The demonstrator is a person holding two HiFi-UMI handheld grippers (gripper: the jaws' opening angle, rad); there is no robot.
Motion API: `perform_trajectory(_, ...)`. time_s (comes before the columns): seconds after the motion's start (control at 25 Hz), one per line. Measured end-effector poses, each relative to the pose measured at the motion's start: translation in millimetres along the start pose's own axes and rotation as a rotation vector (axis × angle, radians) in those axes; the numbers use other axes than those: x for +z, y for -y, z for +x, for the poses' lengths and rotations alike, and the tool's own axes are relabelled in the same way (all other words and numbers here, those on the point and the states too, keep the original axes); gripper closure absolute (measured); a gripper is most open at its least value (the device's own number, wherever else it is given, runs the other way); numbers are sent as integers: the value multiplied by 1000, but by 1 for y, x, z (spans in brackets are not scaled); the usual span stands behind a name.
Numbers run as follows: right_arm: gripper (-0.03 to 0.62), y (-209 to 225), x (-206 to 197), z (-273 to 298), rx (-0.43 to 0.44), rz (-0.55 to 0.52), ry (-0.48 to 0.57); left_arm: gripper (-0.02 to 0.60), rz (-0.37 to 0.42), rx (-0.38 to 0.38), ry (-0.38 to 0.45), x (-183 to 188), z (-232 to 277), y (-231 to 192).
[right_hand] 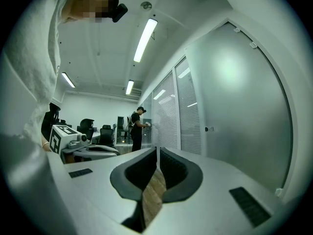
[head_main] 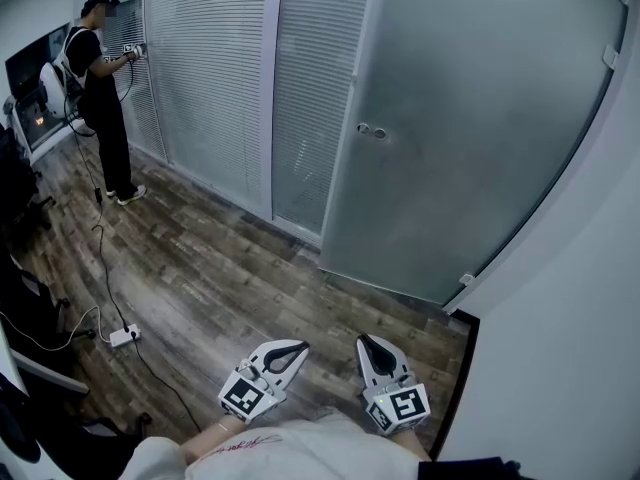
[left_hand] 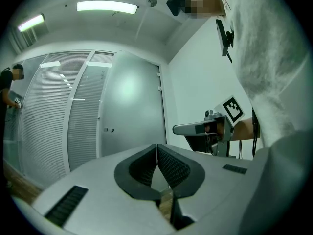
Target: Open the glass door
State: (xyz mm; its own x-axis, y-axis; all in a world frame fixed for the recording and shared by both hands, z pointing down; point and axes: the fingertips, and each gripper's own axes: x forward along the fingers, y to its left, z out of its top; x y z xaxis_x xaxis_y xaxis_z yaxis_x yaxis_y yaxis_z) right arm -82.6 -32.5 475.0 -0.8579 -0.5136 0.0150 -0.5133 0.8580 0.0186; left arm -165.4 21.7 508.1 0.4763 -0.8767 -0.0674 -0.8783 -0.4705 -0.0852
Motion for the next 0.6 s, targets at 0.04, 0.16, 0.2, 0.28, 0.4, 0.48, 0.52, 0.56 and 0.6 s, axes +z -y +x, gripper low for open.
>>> perform_trajectory(0.04,562,1,0,1,4,-1,3,563,-9,-2,-5,0,1,1)
perform_trajectory(0.16,562,7,-1,2,0,0,9,563,-54,-3,-32,0,7,1)
perform_trajectory(0.2,562,10,-1,4,-3,10,12,563,-52,-4,-30,-1,10,-1)
perform_trajectory(0.28,562,17,0,8,-5,29,18,563,-46,-3,-22,-3,17,-7)
perform_trajectory(0.4,562,30,-2,21,-4,24,14,563,-48,0,-33,-2,29,-21)
perform_trajectory(0.48,562,41,-4,35,-9,25,12,563,-32,6,-30,-4,38,-35)
perform_trajectory(0.52,562,46,-4,42,-14,29,15,563,-30,11,-27,-5,42,-43)
perform_trajectory(0.56,562,52,-4,49,-20,32,20,563,-31,18,-20,-7,47,-50)
perform_trajectory(0.6,562,59,-4,56,-27,34,25,563,-32,24,-9,-9,52,-57)
